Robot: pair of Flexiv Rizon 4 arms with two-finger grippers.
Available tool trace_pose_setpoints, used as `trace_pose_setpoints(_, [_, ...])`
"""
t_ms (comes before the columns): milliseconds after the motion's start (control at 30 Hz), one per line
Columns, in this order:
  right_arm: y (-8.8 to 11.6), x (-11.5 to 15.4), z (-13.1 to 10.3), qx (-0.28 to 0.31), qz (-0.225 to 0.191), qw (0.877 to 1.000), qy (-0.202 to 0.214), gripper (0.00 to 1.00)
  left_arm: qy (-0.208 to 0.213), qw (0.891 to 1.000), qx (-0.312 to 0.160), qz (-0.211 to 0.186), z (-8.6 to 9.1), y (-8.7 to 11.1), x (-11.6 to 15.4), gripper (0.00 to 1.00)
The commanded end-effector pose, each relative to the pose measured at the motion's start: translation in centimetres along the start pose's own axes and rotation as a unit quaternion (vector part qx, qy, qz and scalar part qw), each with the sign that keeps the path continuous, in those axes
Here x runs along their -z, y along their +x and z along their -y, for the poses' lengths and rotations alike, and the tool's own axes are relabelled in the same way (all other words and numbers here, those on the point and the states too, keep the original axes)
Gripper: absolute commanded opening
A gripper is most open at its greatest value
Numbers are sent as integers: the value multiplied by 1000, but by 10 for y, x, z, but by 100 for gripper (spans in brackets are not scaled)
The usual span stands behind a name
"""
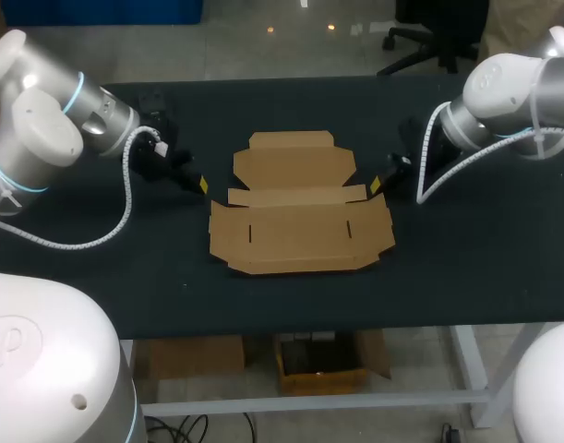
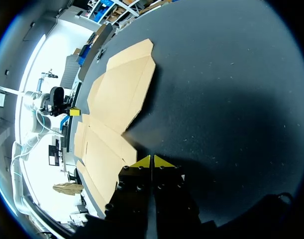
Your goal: Assemble the packaging by folding the flat box into shape, placing the metal phone stand inside, and closing the box properly
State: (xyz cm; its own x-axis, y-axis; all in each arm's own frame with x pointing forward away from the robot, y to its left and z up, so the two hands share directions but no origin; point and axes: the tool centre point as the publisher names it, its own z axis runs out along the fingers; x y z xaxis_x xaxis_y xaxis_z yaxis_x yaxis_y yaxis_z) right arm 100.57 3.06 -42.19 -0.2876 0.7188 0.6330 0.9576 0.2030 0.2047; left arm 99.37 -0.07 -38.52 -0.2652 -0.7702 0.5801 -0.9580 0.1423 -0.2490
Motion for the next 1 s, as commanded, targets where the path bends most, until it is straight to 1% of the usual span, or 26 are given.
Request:
trace_pose_setpoints(33, [-4, -2, -4, 1, -8, 1000, 5, 0, -4, 1000, -2, -2, 3, -1, -2, 0])
trace_pose_setpoints(267, [-3, -6, -6, 3, -11, 1000, 9, 0, -5, 1000, -9, -8, 2, -3, -7, 0])
trace_pose_setpoints(600, [-2, -10, -7, 2, -15, 1000, 12, 0, 12, 999, -25, -18, -1, -1, -17, 0])
trace_pose_setpoints(1000, [-1, -13, -9, 3, -16, 1000, 13, 0, 13, 999, -33, -23, 5, 1, -29, 0])
